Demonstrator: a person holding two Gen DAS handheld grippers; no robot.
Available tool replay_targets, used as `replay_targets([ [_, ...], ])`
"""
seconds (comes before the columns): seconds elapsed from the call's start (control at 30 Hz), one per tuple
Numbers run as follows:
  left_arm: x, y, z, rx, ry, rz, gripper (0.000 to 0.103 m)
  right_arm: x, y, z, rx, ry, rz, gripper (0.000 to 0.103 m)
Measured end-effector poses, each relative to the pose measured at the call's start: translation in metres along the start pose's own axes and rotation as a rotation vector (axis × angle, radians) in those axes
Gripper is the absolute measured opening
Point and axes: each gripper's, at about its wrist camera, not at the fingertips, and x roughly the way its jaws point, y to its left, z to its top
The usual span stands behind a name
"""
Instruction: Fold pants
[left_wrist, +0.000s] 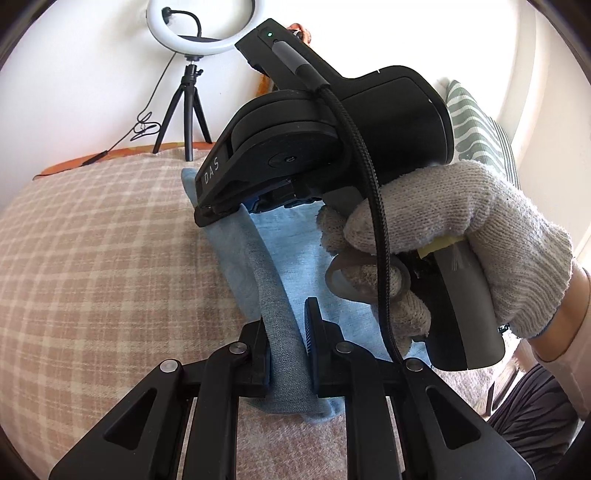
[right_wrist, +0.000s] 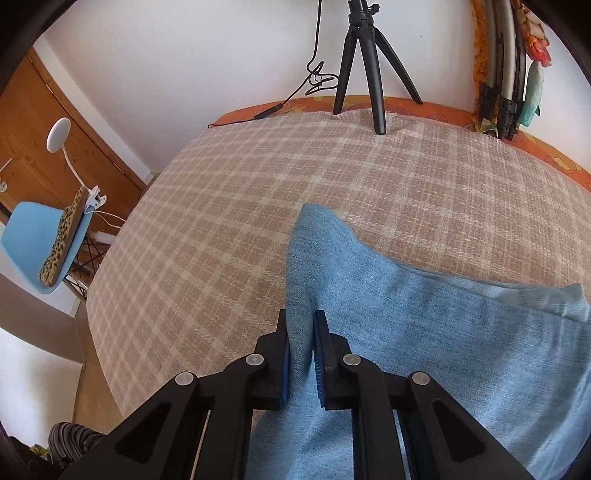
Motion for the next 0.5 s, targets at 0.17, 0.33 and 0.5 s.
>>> replay_targets([
  [0.17,0.007,0.001,0.010,0.006,0.007,-0.028,0.013,-0.021,-0.011,-0.003,0.043,-0.047,0.030,0.005],
  [0.33,0.006,-0.009,0.011,0.021,0.000,-0.062,0.013,-0.042,-0.021,-0.005,0.064,-0.089,0.034,0.004],
  [0.5,0.002,-0.021,0.017,0.020,-0.008,-0.105,0.013,-0.063,-0.035,-0.010,0.087,-0.133,0.039,0.004],
])
